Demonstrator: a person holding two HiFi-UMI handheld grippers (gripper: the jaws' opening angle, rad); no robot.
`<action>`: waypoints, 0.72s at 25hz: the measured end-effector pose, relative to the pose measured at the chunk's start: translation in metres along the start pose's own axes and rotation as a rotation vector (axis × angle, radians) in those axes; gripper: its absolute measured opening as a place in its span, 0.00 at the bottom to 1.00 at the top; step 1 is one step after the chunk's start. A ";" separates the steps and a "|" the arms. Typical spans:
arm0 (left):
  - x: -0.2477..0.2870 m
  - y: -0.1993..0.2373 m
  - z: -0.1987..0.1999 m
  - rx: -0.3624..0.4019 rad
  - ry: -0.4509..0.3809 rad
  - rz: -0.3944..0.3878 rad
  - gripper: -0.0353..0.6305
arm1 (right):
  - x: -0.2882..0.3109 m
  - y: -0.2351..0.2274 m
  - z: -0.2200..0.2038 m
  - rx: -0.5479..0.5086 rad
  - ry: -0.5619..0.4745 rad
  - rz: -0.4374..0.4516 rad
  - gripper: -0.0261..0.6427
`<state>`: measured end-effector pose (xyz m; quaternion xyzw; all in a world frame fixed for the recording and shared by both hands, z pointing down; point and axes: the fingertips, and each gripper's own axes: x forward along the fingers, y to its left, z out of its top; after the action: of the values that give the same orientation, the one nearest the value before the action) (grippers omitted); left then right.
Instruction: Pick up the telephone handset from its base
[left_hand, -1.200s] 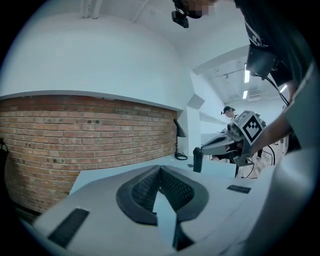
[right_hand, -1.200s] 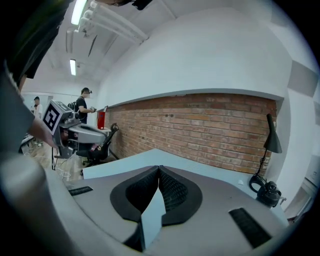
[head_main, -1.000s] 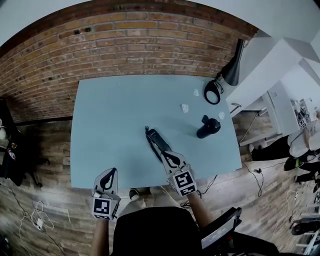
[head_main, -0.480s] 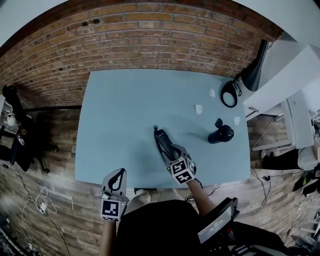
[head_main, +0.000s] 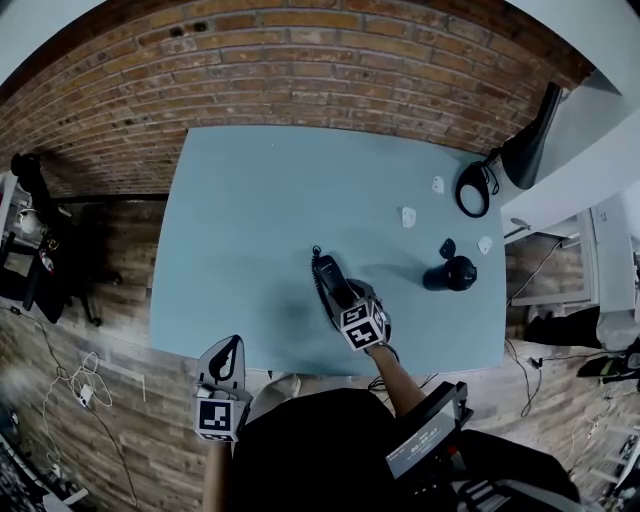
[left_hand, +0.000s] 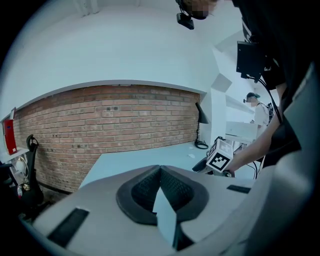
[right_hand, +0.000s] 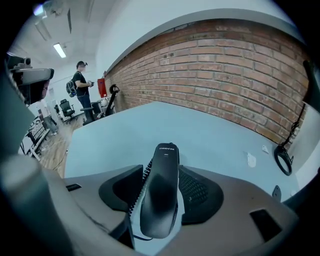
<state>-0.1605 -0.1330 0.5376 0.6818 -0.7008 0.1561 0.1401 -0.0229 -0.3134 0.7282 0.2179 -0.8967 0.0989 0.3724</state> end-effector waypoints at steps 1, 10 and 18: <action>0.002 0.000 0.000 -0.001 -0.003 0.003 0.07 | 0.003 -0.001 -0.001 0.001 0.005 0.004 0.34; 0.012 -0.005 0.003 -0.015 0.007 0.003 0.07 | 0.023 -0.001 -0.016 0.020 0.074 0.053 0.40; 0.016 0.002 0.005 -0.038 -0.008 0.014 0.07 | 0.032 0.000 -0.029 0.023 0.121 0.062 0.40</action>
<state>-0.1628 -0.1495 0.5398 0.6747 -0.7090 0.1411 0.1492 -0.0249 -0.3136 0.7714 0.1877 -0.8777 0.1336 0.4201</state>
